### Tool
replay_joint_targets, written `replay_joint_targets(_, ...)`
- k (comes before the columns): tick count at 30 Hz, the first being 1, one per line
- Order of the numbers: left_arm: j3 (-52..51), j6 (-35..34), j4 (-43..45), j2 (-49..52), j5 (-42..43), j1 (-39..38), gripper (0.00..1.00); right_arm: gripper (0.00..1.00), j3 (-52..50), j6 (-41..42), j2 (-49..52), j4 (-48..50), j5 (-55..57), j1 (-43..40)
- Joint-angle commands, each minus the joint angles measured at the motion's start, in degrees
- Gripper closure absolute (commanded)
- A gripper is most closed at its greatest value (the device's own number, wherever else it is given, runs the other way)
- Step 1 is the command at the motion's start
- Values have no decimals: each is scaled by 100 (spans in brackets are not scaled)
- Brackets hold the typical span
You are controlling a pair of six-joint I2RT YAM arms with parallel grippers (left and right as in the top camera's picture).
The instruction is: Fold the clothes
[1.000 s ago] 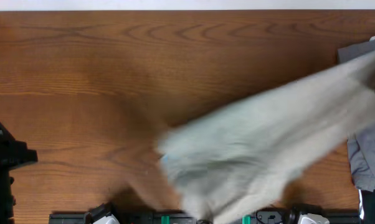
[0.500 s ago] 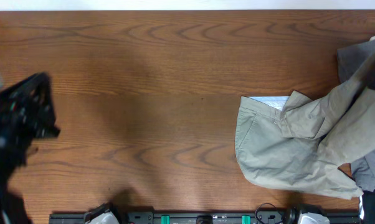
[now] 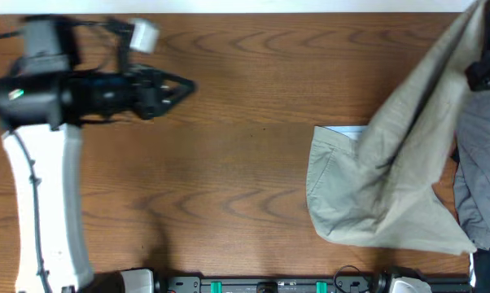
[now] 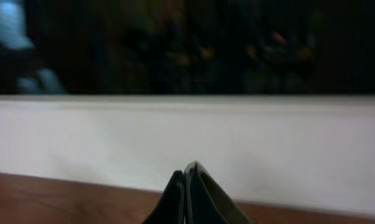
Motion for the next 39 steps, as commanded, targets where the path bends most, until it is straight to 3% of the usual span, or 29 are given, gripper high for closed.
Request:
replay_joint_targets(1, 61, 442, 2, 439, -313, -522, 66, 99, 57, 214, -55, 238, -831, -35)
replay_joint_targets(7, 61, 549, 173, 1296, -273, -1156, 48, 99, 57, 210, -59, 619, -1016, -35)
replay_joint_targets(13, 61, 546, 514, 2017, -87, -1602, 42, 99, 57, 581, -57, 1541, -1790, -37)
replay_joint_targets(17, 61, 546, 599, 2277, -44, -1797, 42, 99, 57, 640, -55, 1519, -1773, -37)
replay_joint_targets(22, 61, 546, 619, 2347, -46, -1871, 41, 99, 57, 452, 20, 634, -1281, -37)
replay_joint_targets(28, 63, 544, 612, 2334, -50, -1860, 41, 95, 55, 98, 595, -1351, -1292, -7)
replay_joint_targets(30, 74, 542, 616, 2328, -46, -1834, 41, 92, 55, -289, 942, -2170, -1290, 92)
replay_joint_targets(34, 72, 435, 608, 2282, -48, -1755, 40, 71, 7, -909, 1731, -3383, -1279, 345)
replay_joint_targets(39, 72, 396, 555, 2243, -249, -1742, 40, 50, -216, -1300, 2767, -3842, -1268, 831)
